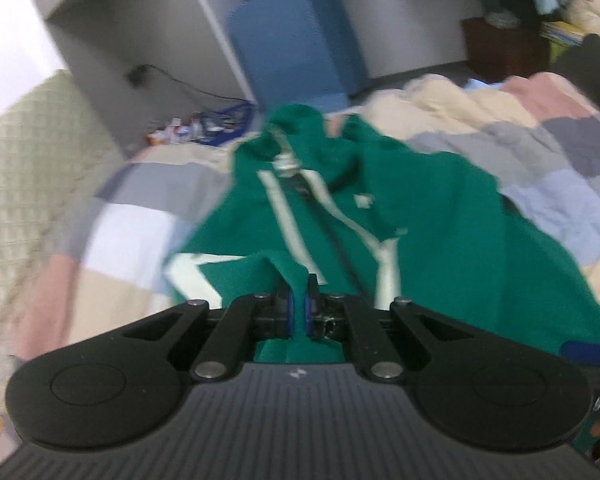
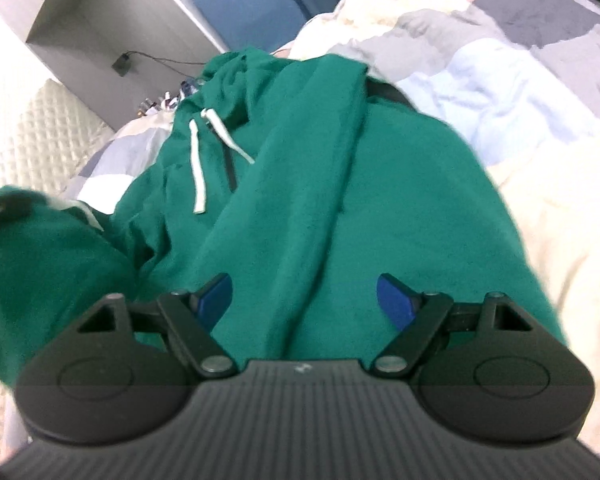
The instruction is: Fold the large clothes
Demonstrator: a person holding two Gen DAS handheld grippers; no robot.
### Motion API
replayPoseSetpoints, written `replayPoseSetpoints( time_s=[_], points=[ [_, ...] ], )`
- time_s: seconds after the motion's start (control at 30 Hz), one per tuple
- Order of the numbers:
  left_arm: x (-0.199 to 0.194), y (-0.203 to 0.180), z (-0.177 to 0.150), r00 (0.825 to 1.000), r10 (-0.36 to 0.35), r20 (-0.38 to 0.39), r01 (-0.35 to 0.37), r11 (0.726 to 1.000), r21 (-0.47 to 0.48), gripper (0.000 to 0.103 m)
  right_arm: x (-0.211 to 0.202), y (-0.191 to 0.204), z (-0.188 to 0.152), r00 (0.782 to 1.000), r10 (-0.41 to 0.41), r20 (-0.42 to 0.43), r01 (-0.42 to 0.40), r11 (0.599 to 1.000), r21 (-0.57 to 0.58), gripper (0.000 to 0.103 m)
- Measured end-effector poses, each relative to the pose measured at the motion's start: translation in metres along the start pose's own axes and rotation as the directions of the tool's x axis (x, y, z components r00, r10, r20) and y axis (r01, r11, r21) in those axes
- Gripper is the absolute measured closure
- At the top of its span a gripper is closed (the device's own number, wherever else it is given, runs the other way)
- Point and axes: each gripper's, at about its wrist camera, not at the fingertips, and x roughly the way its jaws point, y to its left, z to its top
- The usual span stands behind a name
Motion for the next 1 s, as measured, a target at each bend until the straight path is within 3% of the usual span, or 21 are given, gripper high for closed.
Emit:
replayPoseSetpoints(
  time_s=[0.17, 0.33, 0.4, 0.43, 0.47, 0.5, 0.6, 0.73, 0.87, 1.0],
  points=[
    [0.035, -0.046, -0.005, 0.995, -0.081, -0.060, 0.078, 0.996, -0.049, 0.097, -0.001, -0.019, 0.000, 1.000, 0.019, -0.009, -0.019, 1.000, 0.002, 0.022],
    [0.058, -0.054, -0.011, 0.989, -0.130, -0.067, 0.123, 0.988, -0.092, 0.093, -0.008, -0.024, 0.000, 0.999, 0.035, 0.015, -0.035, 0.999, -0.027, 0.022],
    [0.065, -0.045, -0.009, 0.985, -0.164, -0.060, 0.157, 0.981, -0.115, 0.073, -0.009, -0.027, 0.002, 0.999, 0.036, 0.026, -0.035, 0.999, -0.030, 0.022],
    [0.065, -0.041, -0.011, 0.980, -0.192, -0.051, 0.184, 0.973, -0.139, 0.049, -0.009, -0.029, 0.003, 0.999, 0.044, 0.027, -0.044, 0.999, -0.023, 0.022],
    [0.062, -0.033, -0.011, 0.978, -0.206, -0.041, 0.197, 0.968, -0.158, 0.034, -0.010, -0.031, 0.004, 0.998, 0.053, 0.024, -0.052, 0.999, -0.016, 0.022],
    [0.059, -0.027, -0.014, 0.975, -0.222, -0.023, 0.214, 0.959, -0.188, 0.033, -0.011, -0.032, 0.005, 0.998, 0.060, 0.026, -0.060, 0.998, -0.008, 0.022],
    [0.047, -0.005, -0.023, 0.957, -0.289, 0.029, 0.286, 0.923, -0.258, 0.032, -0.014, -0.034, 0.006, 0.997, 0.063, 0.041, -0.063, 0.998, 0.001, 0.022],
    [0.035, 0.036, -0.052, 0.942, -0.308, 0.130, 0.335, 0.875, -0.350, 0.032, -0.019, -0.029, 0.005, 0.993, 0.103, 0.052, -0.103, 0.995, 0.004, 0.022],
    [0.047, 0.087, -0.095, 0.943, -0.270, 0.196, 0.333, 0.799, -0.500, 0.032, -0.024, -0.010, 0.003, 0.980, 0.189, 0.056, -0.186, 0.981, -0.053, 0.021],
    [0.087, 0.127, -0.134, 0.956, -0.256, 0.144, 0.288, 0.717, -0.634, 0.032, -0.025, 0.014, -0.003, 0.958, 0.285, 0.043, -0.276, 0.951, -0.140, 0.021]
  ],
)
